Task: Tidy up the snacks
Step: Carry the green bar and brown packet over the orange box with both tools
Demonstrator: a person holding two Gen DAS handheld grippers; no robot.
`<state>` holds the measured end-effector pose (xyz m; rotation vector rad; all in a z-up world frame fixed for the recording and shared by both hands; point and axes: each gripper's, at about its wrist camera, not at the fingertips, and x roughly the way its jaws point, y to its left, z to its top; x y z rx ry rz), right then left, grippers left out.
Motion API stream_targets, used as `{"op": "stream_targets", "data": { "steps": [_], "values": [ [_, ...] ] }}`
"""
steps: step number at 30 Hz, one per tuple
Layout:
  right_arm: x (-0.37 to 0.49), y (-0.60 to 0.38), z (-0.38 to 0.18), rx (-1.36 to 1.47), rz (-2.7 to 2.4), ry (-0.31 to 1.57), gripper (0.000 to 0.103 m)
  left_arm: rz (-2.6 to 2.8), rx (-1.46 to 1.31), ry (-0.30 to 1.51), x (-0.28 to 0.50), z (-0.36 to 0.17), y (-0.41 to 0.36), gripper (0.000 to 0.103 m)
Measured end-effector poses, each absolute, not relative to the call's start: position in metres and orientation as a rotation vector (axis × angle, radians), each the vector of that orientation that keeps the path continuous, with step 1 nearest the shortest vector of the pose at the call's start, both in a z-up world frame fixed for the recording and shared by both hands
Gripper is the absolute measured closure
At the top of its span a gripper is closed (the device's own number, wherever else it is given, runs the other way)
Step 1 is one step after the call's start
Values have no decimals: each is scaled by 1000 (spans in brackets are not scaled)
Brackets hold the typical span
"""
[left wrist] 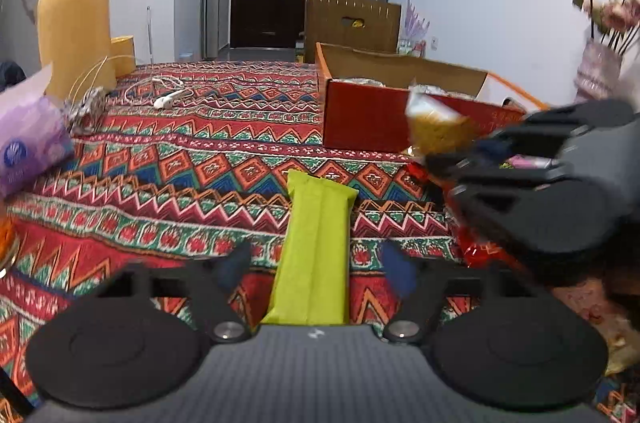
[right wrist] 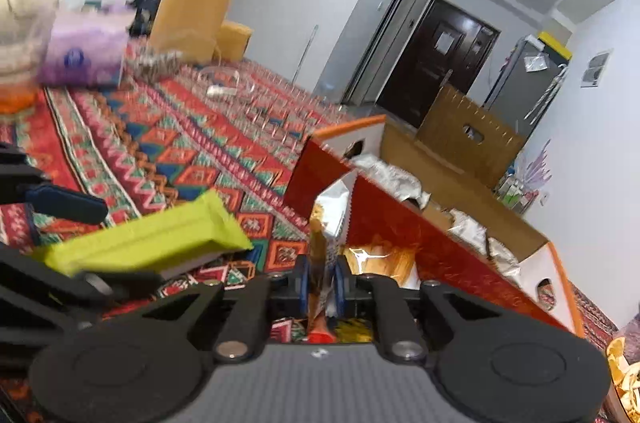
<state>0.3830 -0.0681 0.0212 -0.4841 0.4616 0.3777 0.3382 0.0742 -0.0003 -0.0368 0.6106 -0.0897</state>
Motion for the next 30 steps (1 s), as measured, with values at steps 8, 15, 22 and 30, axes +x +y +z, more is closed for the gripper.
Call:
{"op": "stream_targets", "data": {
  "steps": [8,15,22,30],
  "values": [
    [316,-143,67,-300,387,368,91,-112,-94,641,338,2,72,70],
    [251,-218,73,-194,302,382,91,-141,-142,592,274,29,61,70],
    [214,-267,56,-99,212,450,91,-214,-184,537,220,62,46,70],
    [203,-279,58,-76,226,413,91,-197,-140,505,218,79,30,70]
  ]
}}
